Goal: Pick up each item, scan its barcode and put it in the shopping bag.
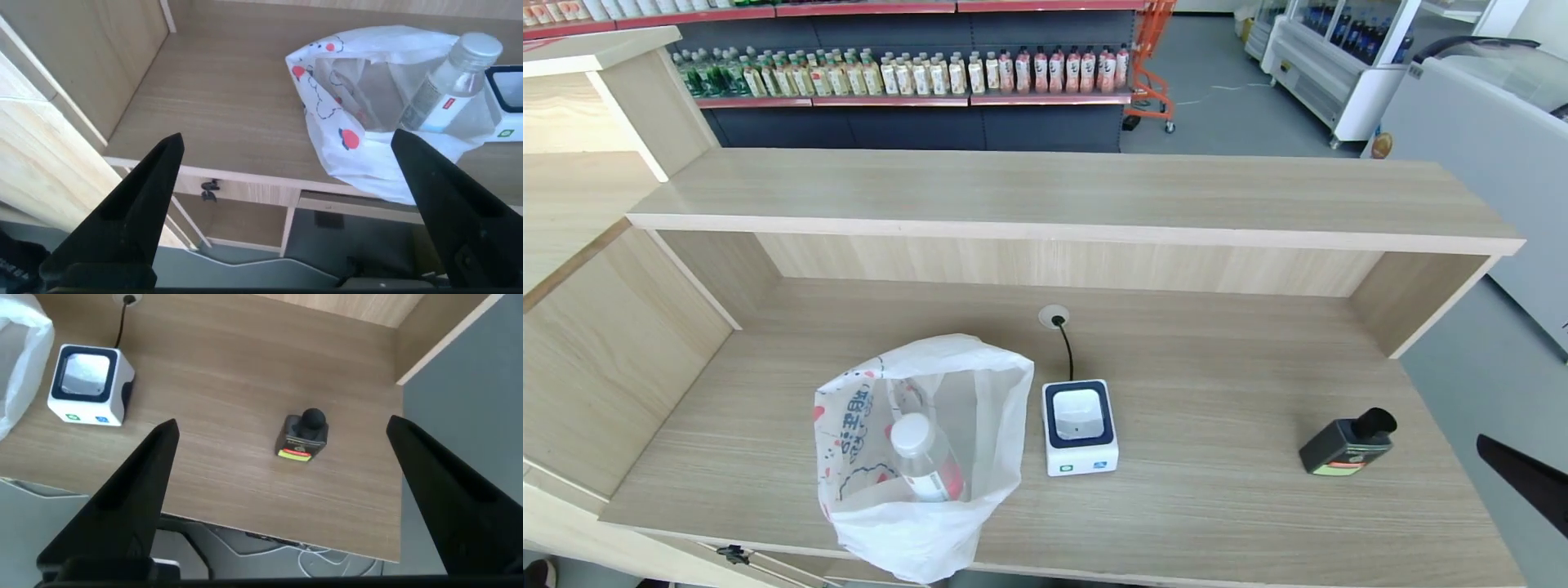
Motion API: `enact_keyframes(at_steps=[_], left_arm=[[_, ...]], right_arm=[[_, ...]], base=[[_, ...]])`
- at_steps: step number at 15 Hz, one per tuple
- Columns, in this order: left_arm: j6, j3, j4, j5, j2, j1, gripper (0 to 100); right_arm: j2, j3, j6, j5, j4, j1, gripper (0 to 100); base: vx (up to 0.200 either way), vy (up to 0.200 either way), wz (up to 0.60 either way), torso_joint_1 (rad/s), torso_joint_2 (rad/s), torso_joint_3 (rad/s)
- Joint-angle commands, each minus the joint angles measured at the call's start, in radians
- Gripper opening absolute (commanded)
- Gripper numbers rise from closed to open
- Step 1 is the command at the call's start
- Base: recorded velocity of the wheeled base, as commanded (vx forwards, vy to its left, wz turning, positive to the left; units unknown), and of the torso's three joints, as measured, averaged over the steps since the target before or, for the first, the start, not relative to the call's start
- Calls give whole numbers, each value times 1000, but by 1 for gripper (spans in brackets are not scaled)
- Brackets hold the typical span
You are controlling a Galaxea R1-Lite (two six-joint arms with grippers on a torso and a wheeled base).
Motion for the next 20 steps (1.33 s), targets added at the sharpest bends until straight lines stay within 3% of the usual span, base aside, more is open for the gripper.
enact_keyframes(at_steps=[1, 3, 5, 6, 8, 11, 16, 20], left_arm=[[0, 0, -1, 1, 0, 0, 100], [3, 0, 1, 1, 0, 0, 100], [3, 0, -1, 1, 0, 0, 100], [3, 0, -1, -1, 0, 0, 100], [6, 0, 1, -1, 0, 0, 100], [7, 0, 1, -1, 0, 0, 100], [3, 0, -1, -1, 0, 0, 100], [3, 0, -1, -1, 0, 0, 100]], right_arm=[[3, 0, 0, 0, -1, 0, 100], [4, 1, 1, 0, -1, -6, 100], [12, 1, 0, -3, -1, -67, 100], [19, 15, 0, 22, 0, -170, 100], [30, 29, 0, 77, 7, -291, 100], [98, 33, 3, 307, -3, -596, 100], [147, 32, 4, 507, -15, -650, 100], [289, 30, -83, 520, -12, -670, 100]], base=[[-200, -200, 0, -7, -2, -2], [-200, -100, 0, 0, 5, 2], [0, 0, 0, 0, 0, 0], [0, 0, 0, 0, 0, 0], [0, -200, 0, 0, -2, 10], [0, -200, 0, 10, 7, 1], [0, -120, 0, 1, 2, 2], [0, 0, 0, 0, 0, 0]])
